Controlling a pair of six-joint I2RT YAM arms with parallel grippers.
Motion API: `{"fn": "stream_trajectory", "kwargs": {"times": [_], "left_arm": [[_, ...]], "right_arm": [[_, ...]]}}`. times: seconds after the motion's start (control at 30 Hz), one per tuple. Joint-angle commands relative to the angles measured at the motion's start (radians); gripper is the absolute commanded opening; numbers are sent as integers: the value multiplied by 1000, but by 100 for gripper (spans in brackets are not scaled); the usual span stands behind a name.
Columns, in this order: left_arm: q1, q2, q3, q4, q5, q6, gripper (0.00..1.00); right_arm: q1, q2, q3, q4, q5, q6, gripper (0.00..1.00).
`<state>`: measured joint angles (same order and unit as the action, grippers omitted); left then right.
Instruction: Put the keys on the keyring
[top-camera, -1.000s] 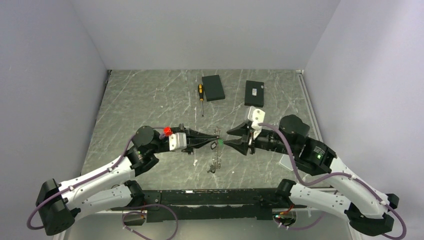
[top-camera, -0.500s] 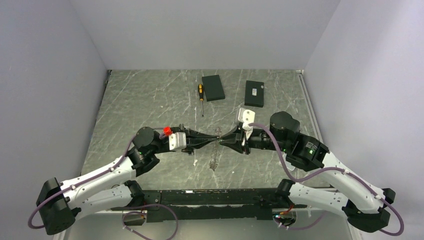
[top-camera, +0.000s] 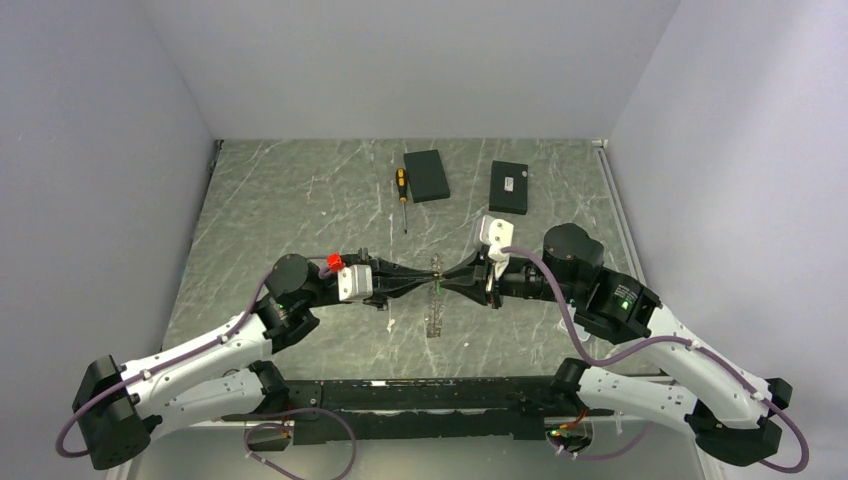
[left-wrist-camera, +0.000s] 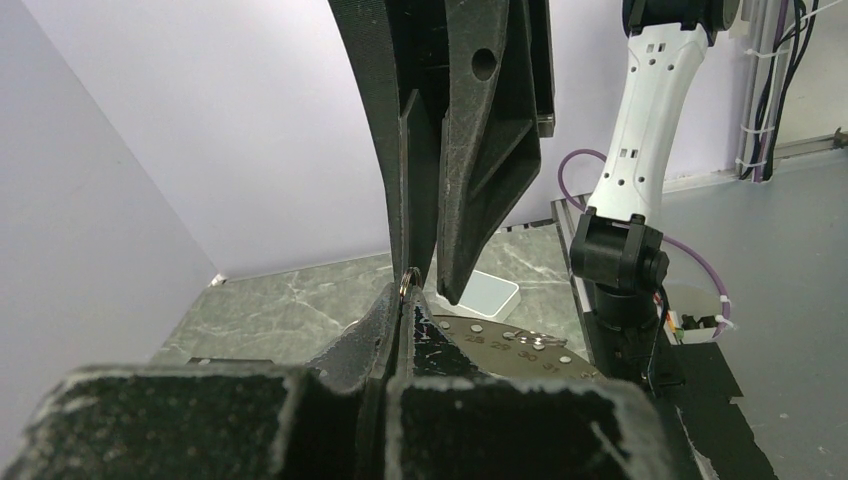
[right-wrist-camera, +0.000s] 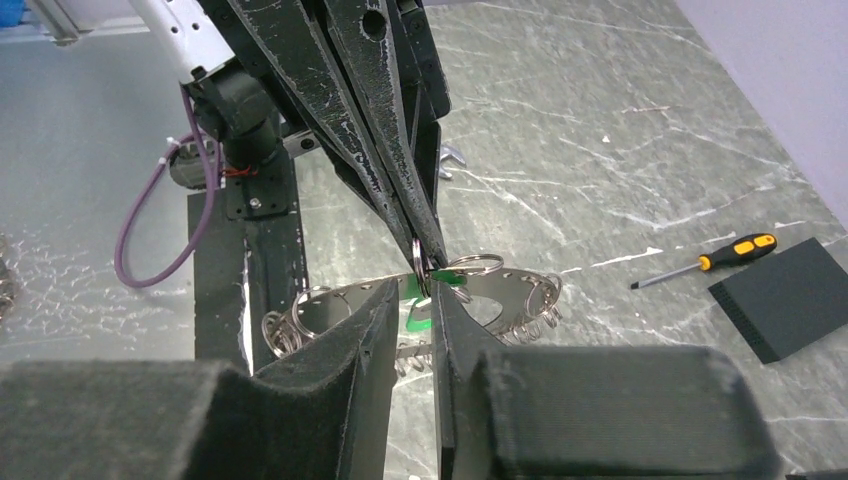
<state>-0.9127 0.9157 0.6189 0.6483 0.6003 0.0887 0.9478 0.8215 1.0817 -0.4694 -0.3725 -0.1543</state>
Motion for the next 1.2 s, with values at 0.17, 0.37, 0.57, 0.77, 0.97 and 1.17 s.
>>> {"fn": "stream_trajectory", "kwargs": {"times": [0.17,0.37,0.57,0.77,0.97,1.17], "left_arm": [[-3,3,12,73,-27,-6,0],[-2,6,14,70,-27,-4,0],[-2,12,13,79,-27,-8,0],[-2,21,11,94,-24,-17,0],[-3,22,10,69,-34,-15,0],[-2,22,12,6,-62,-7,0]], "right_arm": [[4,-12,43,45,-11,-14,18],[5,-12,43,59,-7,-15,10],[4,-3,35,66,-10,-13,7],[5,1,25,79,-4,-4,2],[5,2,21,89,12,6,0],[5,20,26,62,26,15,0]]}}
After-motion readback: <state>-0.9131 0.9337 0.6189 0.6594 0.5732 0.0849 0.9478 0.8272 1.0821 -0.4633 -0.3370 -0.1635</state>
